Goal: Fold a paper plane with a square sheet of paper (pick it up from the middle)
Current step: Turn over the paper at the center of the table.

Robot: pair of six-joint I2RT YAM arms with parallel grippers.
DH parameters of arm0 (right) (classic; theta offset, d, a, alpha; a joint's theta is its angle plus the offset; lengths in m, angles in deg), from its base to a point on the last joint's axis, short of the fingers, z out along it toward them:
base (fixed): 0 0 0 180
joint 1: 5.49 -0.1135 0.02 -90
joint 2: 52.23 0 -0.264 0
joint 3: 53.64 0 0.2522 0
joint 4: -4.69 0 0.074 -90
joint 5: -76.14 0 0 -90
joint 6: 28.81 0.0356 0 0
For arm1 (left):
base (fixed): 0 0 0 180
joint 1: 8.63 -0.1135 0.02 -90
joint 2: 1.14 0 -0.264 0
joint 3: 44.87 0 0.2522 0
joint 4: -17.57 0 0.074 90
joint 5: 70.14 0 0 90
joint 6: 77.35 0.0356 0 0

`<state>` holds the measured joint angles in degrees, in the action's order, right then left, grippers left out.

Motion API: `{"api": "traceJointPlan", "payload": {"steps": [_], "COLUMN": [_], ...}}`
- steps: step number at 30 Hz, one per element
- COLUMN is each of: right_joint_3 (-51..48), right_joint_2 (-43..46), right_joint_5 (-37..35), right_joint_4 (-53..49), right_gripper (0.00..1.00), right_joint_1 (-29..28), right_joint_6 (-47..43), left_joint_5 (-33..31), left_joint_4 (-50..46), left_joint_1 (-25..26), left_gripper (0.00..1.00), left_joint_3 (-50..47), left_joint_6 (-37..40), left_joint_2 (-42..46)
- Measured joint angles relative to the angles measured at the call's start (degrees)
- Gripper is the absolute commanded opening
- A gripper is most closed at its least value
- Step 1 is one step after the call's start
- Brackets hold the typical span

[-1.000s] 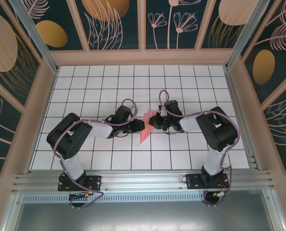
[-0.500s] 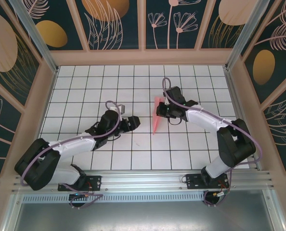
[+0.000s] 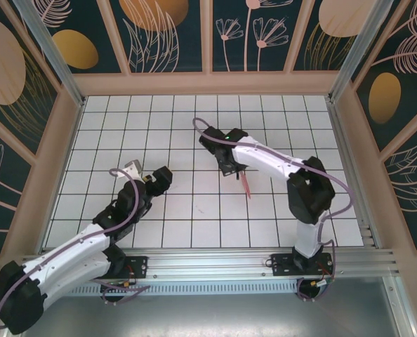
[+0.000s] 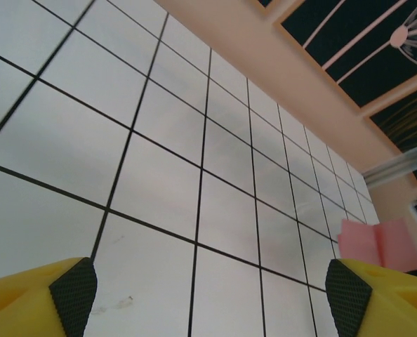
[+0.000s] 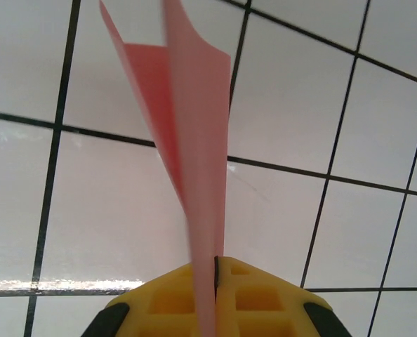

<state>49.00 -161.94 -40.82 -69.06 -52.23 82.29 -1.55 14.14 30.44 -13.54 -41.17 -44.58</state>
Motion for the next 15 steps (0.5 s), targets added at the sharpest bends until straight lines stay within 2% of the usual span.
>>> {"api": "traceJointPlan", "payload": {"steps": [7, 11, 15], "right_joint_3": [9.1, 12.8, 13.2], "right_joint_2": [-14.6, -19.1, -19.6], "right_joint_5": [1.1, 4.7, 9.3], "right_joint_4": [-1.9, -1.3, 1.0], "right_gripper": [0.11, 0.22, 0.43], "right_joint_1": [-7.3, -9.9, -10.7], "right_joint_6": [1.9, 3.4, 4.0], "left_joint_5": [-3.8, -4.6, -4.6], "left_joint_4": [-3.8, -5.2, -6.4], "left_joint_1": [0.0, 0.0, 0.0], "left_gripper": [0.85, 0.85, 0.85], "left_joint_3": [-2.9, -2.9, -2.9], "left_joint_6": [-1.5, -1.6, -1.4], "left_joint_2": [8.0, 9.7, 9.8]}}
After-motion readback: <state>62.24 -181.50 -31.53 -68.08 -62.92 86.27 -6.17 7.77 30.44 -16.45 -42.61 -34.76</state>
